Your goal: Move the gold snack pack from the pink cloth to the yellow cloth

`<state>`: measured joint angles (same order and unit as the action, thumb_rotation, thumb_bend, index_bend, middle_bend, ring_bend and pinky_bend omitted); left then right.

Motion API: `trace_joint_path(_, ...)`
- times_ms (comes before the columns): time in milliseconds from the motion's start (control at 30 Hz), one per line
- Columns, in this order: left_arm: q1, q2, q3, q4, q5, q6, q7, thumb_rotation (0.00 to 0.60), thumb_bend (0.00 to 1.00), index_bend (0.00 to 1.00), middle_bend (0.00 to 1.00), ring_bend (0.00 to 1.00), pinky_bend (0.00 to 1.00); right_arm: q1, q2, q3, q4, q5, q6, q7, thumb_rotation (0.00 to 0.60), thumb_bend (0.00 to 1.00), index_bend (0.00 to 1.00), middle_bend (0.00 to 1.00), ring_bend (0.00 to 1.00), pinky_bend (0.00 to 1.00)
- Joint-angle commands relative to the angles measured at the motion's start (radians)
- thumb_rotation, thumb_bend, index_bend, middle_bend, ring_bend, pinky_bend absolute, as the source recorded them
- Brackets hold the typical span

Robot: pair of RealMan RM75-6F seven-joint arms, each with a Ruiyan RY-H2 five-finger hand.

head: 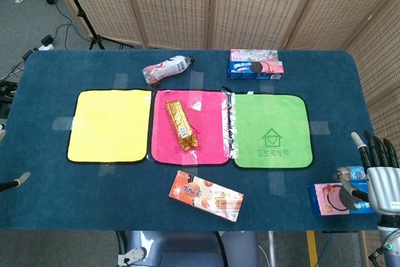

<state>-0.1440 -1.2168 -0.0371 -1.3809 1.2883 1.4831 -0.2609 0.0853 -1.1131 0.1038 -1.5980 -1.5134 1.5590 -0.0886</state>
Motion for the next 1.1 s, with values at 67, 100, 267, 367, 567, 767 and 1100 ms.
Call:
trace_joint_path(67, 0.008, 0.001, -0.008, 0.004, 0.013, -0.005, -0.006, 0.600, 0.00, 0.00, 0.00, 0.00, 0.00, 0.000, 0.001, -0.001, 0.000, 0.000, -0.004, 0.003, 0.600, 0.00, 0.00, 0.00, 0.00, 0.00)
trace_joint_path(100, 0.010, 0.001, -0.010, 0.006, 0.016, -0.005, -0.004, 0.600, 0.00, 0.00, 0.00, 0.00, 0.00, 0.001, 0.001, -0.002, 0.001, 0.000, -0.006, 0.005, 0.600, 0.00, 0.00, 0.00, 0.00, 0.00)
trace_joint_path(267, 0.015, -0.001, -0.016, 0.007, 0.029, -0.008, -0.003, 0.600, 0.00, 0.00, 0.00, 0.00, 0.00, 0.002, 0.003, -0.004, 0.000, -0.006, -0.009, 0.018, 0.600, 0.00, 0.00, 0.00, 0.00, 0.00)
trace_joint_path(367, 0.011, 0.002, -0.019, -0.001, 0.045, -0.020, -0.007, 0.600, 0.00, 0.00, 0.00, 0.00, 0.00, 0.003, 0.006, -0.004, -0.003, -0.007, -0.012, 0.027, 0.600, 0.00, 0.00, 0.00, 0.00, 0.00)
trace_joint_path(567, -0.072, 0.033, -0.032, -0.101, 0.129, -0.095, 0.042, 0.600, 0.73, 0.00, 0.00, 0.00, 0.00, 0.004, 0.011, -0.002, -0.006, -0.004, -0.018, 0.047, 0.600, 0.00, 0.00, 0.00, 0.00, 0.00)
trace_joint_path(767, -0.247, 0.024, -0.094, -0.224, 0.156, -0.269, 0.228, 0.600, 1.00, 0.00, 0.00, 0.00, 0.00, 0.006, 0.016, 0.002, -0.002, 0.000, -0.022, 0.070, 0.600, 0.00, 0.00, 0.00, 0.00, 0.00)
trace_joint_path(1100, -0.552, -0.144, -0.211, -0.217, 0.082, -0.565, 0.486, 0.600, 1.00, 0.00, 0.00, 0.00, 0.00, 0.013, 0.024, 0.014, 0.016, 0.042, -0.055, 0.110, 0.600, 0.00, 0.00, 0.00, 0.00, 0.00)
